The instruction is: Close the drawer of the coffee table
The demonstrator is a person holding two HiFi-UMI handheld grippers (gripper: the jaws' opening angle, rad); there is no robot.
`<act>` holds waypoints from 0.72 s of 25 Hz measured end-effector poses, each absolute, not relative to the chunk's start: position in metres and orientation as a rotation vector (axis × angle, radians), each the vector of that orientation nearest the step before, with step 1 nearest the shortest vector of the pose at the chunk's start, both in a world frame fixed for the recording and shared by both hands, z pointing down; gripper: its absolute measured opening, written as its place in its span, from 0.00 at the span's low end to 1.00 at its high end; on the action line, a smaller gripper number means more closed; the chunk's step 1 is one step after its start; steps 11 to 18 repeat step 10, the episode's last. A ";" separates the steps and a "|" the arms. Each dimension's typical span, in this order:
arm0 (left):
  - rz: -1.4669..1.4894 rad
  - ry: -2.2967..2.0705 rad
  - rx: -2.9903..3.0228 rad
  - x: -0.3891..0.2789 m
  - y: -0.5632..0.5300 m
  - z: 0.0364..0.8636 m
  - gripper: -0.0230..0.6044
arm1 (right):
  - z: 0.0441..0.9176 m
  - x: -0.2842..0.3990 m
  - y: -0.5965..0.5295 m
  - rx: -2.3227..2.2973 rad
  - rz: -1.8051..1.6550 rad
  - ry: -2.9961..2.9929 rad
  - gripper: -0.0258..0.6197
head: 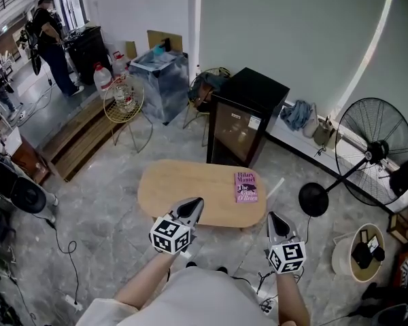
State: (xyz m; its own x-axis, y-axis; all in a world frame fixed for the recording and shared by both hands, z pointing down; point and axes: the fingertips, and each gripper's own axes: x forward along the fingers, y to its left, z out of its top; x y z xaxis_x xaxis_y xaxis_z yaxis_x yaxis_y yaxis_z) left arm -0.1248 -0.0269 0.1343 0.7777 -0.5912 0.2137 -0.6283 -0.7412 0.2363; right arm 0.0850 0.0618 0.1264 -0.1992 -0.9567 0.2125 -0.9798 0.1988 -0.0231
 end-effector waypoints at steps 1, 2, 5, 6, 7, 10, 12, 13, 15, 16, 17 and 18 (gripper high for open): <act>0.181 -0.943 2.676 -0.125 -0.028 0.134 0.05 | 0.126 0.084 0.061 1.881 0.229 -2.312 0.06; 0.181 -0.944 2.676 -0.126 -0.028 0.134 0.05 | 0.126 0.083 0.060 1.877 0.229 -2.313 0.06; 0.181 -0.945 2.675 -0.128 -0.028 0.134 0.05 | 0.126 0.081 0.060 1.871 0.230 -2.318 0.06; 0.180 -0.945 2.675 -0.129 -0.027 0.135 0.05 | 0.127 0.079 0.060 1.868 0.230 -2.319 0.06; 0.180 -0.946 2.675 -0.130 -0.027 0.136 0.05 | 0.127 0.078 0.060 1.865 0.228 -2.321 0.06; 0.181 -0.947 2.675 -0.131 -0.026 0.137 0.05 | 0.128 0.074 0.061 1.857 0.224 -2.324 0.06; 0.181 -0.947 2.675 -0.131 -0.026 0.137 0.05 | 0.128 0.074 0.061 1.857 0.224 -2.324 0.06; 0.181 -0.947 2.675 -0.131 -0.026 0.137 0.05 | 0.128 0.074 0.061 1.857 0.224 -2.324 0.06; 0.181 -0.947 2.675 -0.131 -0.026 0.137 0.05 | 0.128 0.074 0.061 1.857 0.224 -2.324 0.06; 0.181 -0.947 2.675 -0.131 -0.026 0.137 0.05 | 0.128 0.074 0.061 1.857 0.224 -2.324 0.06; 0.181 -0.947 2.675 -0.131 -0.026 0.137 0.05 | 0.128 0.074 0.061 1.857 0.224 -2.324 0.06; 0.181 -0.947 2.675 -0.131 -0.026 0.137 0.05 | 0.128 0.074 0.061 1.857 0.224 -2.324 0.06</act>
